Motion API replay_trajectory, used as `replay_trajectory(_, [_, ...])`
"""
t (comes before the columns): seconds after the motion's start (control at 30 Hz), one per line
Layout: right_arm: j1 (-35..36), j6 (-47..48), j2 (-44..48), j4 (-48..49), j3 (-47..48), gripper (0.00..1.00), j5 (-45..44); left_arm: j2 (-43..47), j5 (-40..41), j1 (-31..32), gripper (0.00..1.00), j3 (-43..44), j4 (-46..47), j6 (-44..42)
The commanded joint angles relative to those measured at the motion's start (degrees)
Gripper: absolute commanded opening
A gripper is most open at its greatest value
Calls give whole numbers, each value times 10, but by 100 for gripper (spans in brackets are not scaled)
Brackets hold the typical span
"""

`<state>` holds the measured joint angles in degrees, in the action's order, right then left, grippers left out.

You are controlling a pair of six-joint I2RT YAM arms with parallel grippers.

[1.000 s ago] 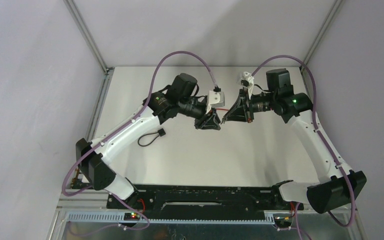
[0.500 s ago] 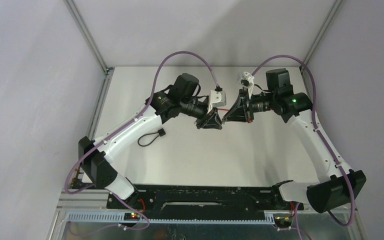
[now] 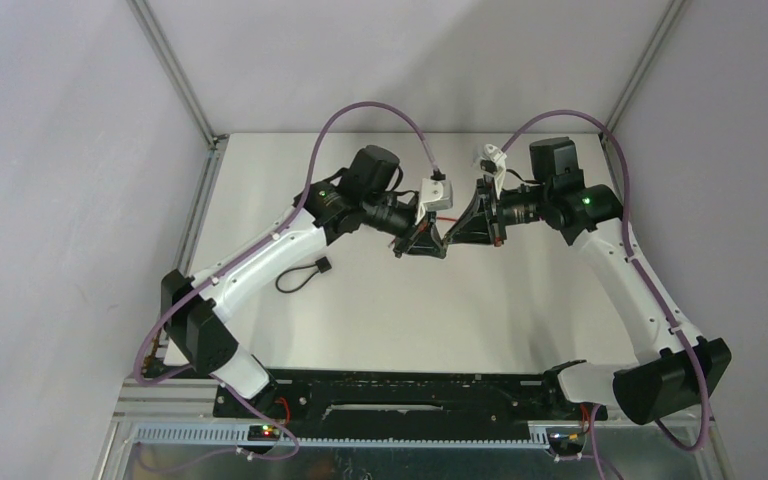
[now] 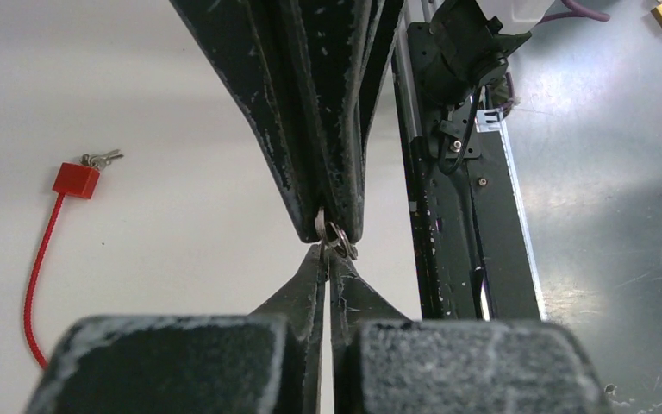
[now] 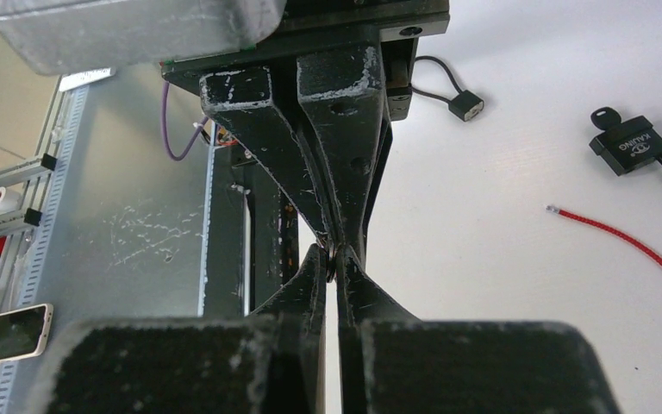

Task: Unlock with the key

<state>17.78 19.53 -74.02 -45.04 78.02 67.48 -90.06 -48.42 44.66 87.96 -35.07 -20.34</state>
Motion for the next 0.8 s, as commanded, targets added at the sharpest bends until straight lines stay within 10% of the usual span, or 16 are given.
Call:
replay_trajectory(0.0, [0, 5, 5, 12, -3, 0, 2, 4, -29, -3, 0, 37, 7, 7])
replay_trajectory(0.17, [-9, 20, 14, 10, -14, 1, 9, 21, -8, -6, 0, 22, 9, 5])
replay_trajectory(0.43, [-19, 94, 29, -48, -30, 54, -28, 34, 151, 11, 0, 49, -70, -40])
replay_trajectory(0.77, [1, 12, 42, 55, -42, 58, -23, 31, 174, 38, 0, 59, -121, -55])
